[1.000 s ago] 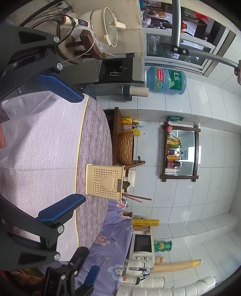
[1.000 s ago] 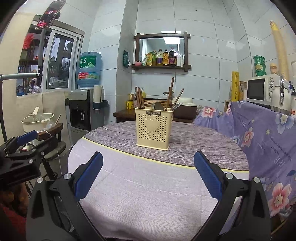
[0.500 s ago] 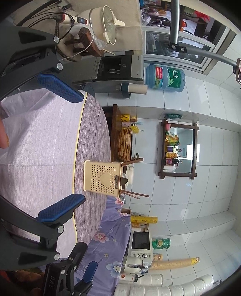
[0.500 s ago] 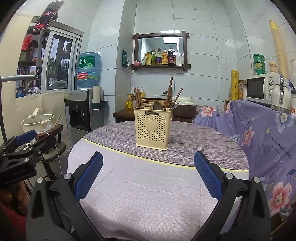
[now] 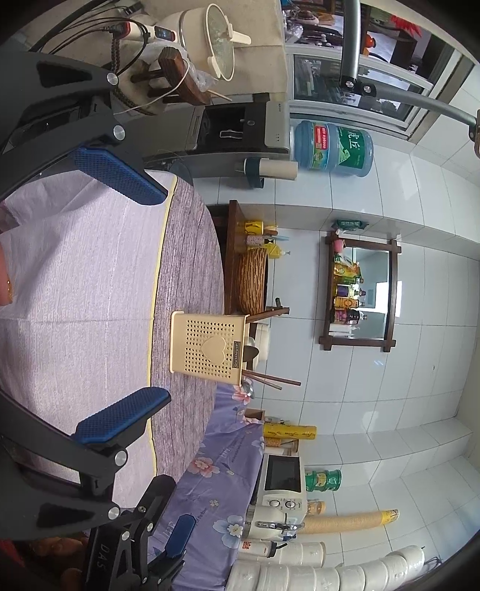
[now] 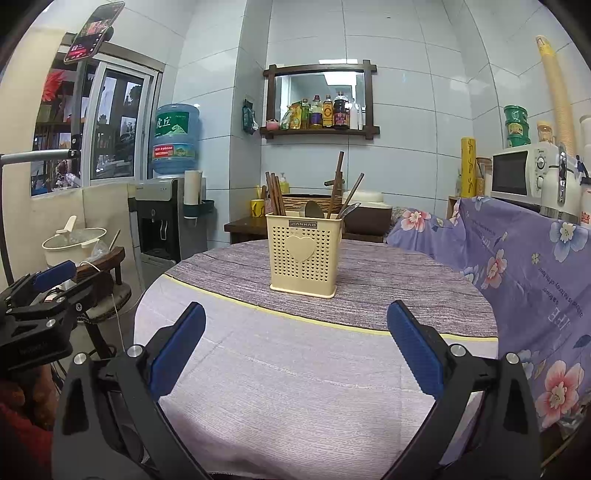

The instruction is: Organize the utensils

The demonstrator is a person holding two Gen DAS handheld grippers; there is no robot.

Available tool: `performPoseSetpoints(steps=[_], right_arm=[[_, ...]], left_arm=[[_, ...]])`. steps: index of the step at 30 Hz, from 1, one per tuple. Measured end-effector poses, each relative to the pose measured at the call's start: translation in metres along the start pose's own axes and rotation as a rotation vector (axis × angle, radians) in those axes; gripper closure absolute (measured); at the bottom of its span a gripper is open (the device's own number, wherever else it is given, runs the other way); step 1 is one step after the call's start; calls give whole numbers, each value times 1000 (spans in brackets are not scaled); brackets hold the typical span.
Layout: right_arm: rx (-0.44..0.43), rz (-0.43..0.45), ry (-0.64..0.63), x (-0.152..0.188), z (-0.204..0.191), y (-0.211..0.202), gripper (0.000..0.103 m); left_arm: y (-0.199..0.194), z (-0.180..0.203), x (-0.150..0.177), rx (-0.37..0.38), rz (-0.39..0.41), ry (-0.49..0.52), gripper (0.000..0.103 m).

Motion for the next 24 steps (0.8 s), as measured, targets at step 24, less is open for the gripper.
performPoseSetpoints(steps=[24], right_arm=[[0, -11, 0, 3, -1, 2, 6]], left_arm=[[5, -1, 1, 6, -25, -14, 5]])
Point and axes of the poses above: each gripper's, at about its wrist camera, not at the fingertips, and y roughly the way its jaws point, z to its right, x to its underside, the point moved 4 cm from there along y, roughly the way its jaws point, and after that the axes turned 2 degrees about -x, right-handed, at the moved point
